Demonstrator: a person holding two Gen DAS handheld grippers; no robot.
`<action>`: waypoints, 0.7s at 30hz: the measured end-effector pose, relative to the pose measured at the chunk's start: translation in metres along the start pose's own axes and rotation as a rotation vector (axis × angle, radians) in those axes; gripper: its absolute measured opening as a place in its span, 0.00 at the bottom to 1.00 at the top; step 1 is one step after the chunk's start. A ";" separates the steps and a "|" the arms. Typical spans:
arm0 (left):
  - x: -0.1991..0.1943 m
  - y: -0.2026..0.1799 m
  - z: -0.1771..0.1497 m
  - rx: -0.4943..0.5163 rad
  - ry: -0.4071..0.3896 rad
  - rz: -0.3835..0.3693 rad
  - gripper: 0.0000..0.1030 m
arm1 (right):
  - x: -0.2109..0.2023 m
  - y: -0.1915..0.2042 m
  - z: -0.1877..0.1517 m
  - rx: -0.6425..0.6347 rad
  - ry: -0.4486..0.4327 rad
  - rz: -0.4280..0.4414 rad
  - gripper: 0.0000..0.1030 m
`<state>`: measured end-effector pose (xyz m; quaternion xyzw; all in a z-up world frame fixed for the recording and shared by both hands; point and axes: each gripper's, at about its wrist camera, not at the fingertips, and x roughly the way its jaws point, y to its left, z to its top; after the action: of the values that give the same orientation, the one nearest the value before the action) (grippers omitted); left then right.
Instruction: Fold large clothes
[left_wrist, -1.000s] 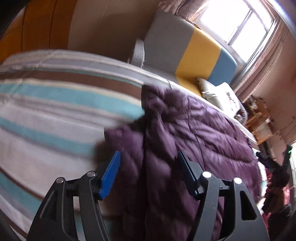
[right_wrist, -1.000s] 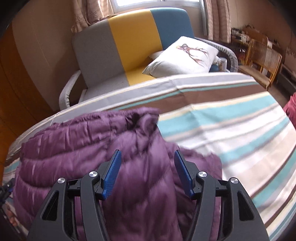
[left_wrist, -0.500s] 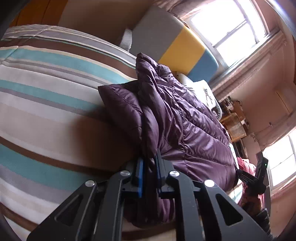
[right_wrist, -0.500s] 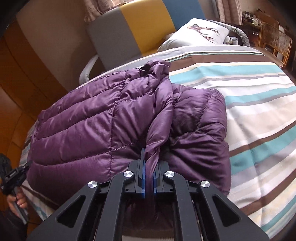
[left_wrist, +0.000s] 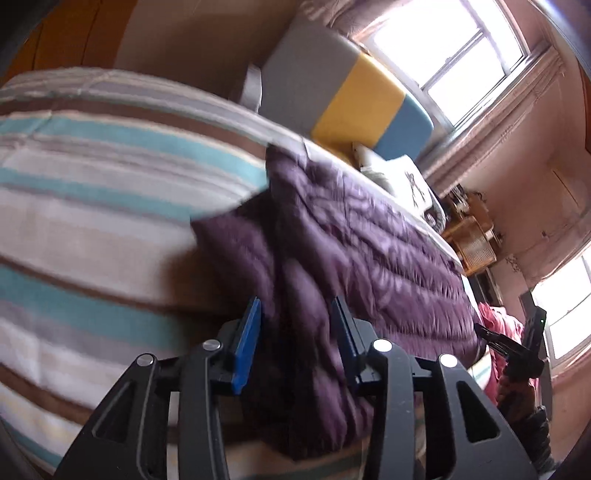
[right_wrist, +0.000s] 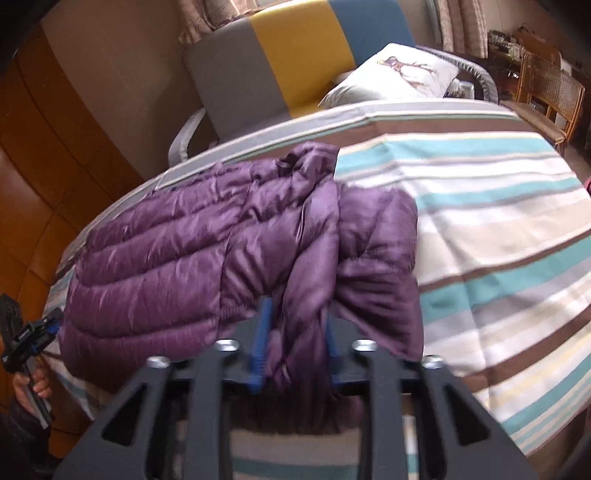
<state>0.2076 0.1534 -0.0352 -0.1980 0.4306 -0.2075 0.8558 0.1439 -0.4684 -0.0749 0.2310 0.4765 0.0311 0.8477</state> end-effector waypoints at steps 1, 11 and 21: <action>0.001 -0.001 0.005 -0.001 -0.007 0.001 0.37 | 0.002 0.001 0.005 0.007 -0.013 -0.004 0.52; 0.051 -0.016 0.036 0.037 0.045 0.097 0.16 | 0.047 0.013 0.044 0.026 -0.014 -0.063 0.07; 0.097 -0.030 0.040 0.136 0.071 0.288 0.14 | 0.076 0.012 0.043 0.000 -0.021 -0.192 0.05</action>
<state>0.2874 0.0840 -0.0607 -0.0685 0.4695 -0.1183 0.8723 0.2225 -0.4524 -0.1112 0.1848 0.4874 -0.0526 0.8518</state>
